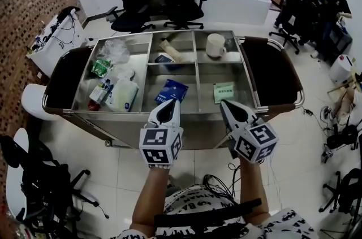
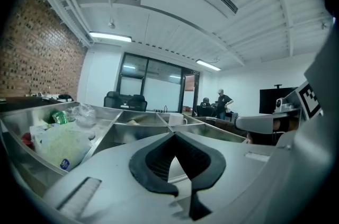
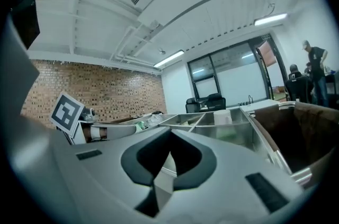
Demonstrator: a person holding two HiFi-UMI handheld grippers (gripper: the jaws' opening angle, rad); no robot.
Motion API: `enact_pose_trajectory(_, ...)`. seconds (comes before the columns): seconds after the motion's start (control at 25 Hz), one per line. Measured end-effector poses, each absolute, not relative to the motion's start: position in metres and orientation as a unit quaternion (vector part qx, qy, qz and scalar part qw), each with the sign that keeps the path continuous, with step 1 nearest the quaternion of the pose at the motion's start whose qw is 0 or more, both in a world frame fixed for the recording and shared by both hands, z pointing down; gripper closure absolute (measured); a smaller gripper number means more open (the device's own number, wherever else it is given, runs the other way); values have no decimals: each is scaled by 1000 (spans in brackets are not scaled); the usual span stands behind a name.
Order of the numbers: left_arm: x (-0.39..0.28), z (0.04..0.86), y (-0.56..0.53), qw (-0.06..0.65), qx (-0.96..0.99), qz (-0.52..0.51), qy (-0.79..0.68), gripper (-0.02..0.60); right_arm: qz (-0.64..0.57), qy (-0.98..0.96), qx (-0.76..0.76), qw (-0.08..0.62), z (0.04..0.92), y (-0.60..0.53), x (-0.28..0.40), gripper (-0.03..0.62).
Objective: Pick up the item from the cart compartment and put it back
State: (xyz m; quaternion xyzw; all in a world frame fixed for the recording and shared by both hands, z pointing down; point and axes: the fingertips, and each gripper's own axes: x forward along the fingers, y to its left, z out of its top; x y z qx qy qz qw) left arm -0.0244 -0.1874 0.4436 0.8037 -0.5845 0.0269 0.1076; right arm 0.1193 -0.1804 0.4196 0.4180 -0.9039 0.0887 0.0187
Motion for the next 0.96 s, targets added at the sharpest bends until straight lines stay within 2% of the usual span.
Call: enact_pose_trajectory(0.96, -17, 445, -185, 113, 822, 24, -557, 580, 84, -895, 437, 40, 429, -170, 117, 582)
